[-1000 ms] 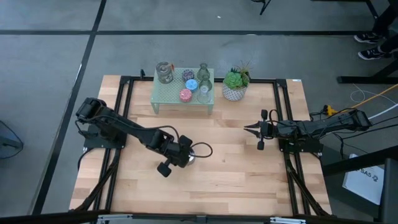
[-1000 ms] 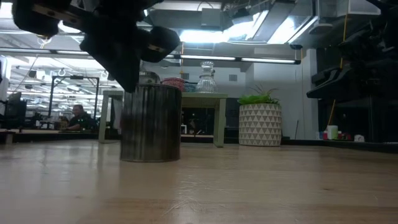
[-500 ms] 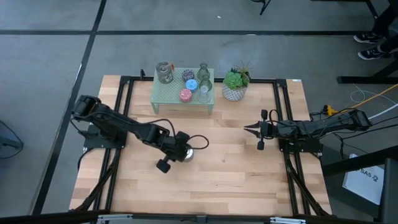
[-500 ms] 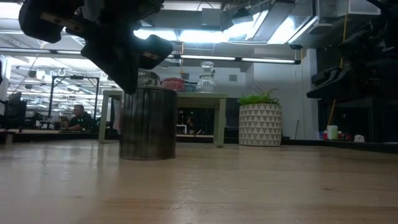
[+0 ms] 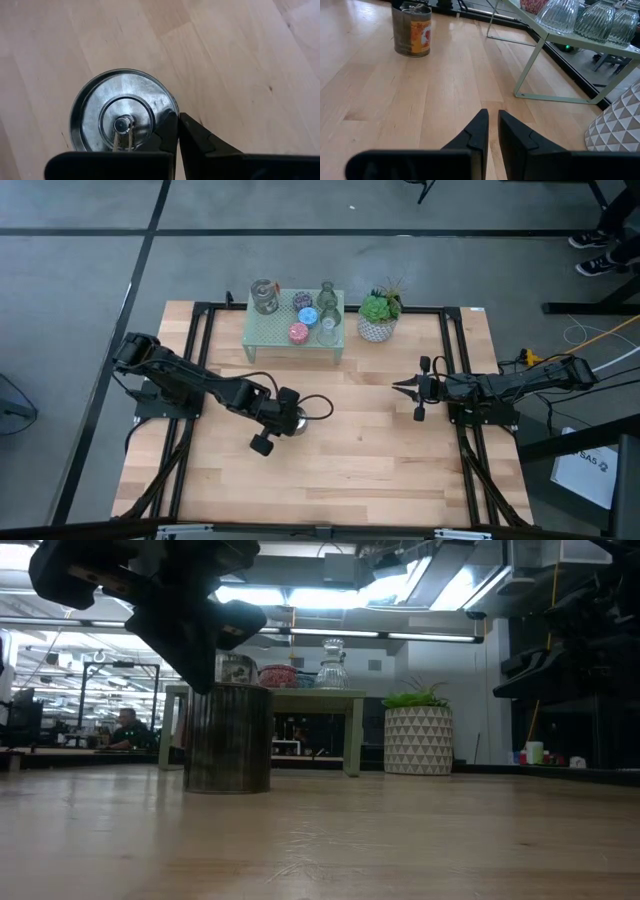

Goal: Pick & Place candle stick holders
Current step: Put the orange and silver candle can on the shelf

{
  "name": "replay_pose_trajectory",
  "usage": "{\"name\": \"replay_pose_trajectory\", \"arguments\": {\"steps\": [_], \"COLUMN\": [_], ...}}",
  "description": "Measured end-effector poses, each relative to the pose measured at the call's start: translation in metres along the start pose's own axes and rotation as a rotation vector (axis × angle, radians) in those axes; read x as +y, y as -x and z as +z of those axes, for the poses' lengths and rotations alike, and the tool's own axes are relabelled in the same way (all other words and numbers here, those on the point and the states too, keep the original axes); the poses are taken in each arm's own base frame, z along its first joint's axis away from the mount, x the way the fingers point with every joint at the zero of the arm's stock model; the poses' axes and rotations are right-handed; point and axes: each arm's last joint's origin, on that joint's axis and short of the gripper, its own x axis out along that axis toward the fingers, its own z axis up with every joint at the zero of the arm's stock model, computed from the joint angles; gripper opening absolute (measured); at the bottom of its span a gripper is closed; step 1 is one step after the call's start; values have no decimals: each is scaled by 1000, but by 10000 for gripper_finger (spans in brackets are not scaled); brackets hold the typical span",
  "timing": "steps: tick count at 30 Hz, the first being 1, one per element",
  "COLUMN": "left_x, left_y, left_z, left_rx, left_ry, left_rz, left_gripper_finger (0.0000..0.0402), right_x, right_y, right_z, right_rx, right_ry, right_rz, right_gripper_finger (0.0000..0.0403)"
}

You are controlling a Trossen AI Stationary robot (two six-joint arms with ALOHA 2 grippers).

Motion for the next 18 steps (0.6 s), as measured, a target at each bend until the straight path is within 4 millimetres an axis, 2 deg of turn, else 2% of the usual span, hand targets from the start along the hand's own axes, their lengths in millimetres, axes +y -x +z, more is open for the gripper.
{"name": "replay_pose_trajectory", "arguments": {"steps": [9,18], "left_x": [-1,2], "left_y": [5,41], "left_z": [-3,-23], "left_rx": [-1,-91], "left_ry": [14,102], "left_rz": [-1,62], "left_gripper_finger": [3,3], "right_x": [0,0], "right_y": [0,0], "right_z": [0,0], "right_rx": [0,0], "right_ry": [0,0], "right_rz": [0,0], "right_gripper_finger": [44,44]}}
